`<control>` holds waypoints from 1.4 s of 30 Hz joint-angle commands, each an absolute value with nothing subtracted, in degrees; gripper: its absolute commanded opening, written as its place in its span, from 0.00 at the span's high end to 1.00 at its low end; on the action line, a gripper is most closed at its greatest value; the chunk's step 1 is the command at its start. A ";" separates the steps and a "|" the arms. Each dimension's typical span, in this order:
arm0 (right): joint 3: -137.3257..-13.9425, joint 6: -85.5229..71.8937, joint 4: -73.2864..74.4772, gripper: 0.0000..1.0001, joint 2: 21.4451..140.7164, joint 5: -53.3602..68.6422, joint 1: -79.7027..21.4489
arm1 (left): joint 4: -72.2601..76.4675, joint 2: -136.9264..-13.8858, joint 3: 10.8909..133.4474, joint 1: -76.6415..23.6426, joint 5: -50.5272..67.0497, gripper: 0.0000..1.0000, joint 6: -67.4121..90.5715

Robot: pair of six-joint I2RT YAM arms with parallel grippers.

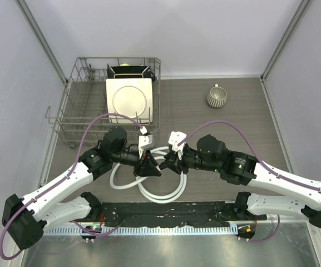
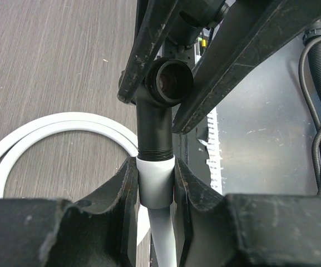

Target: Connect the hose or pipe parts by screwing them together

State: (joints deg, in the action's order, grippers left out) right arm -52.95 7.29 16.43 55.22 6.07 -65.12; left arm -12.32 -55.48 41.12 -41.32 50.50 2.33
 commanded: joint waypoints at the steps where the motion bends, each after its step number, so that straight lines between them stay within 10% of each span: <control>1: -54.23 -2.00 15.74 0.99 55.46 6.85 -65.48 | -5.54 -54.40 42.54 -40.96 48.08 1.00 1.41; 14: -59.23 -33.64 19.94 0.77 58.79 6.50 -61.52 | -5.54 -51.77 41.57 -41.04 41.04 1.00 0.26; 19: -60.91 -35.87 21.01 0.37 56.43 4.23 -61.52 | -6.15 -51.68 41.75 -41.04 43.50 1.00 -1.06; 32: -34.66 43.71 6.88 0.15 26.47 16.01 -61.52 | -3.87 -53.26 42.62 -41.04 57.91 1.00 5.36; 42: -40.69 65.02 16.52 0.15 32.95 18.54 -61.52 | 4.99 -54.66 42.80 -40.78 65.65 1.00 15.11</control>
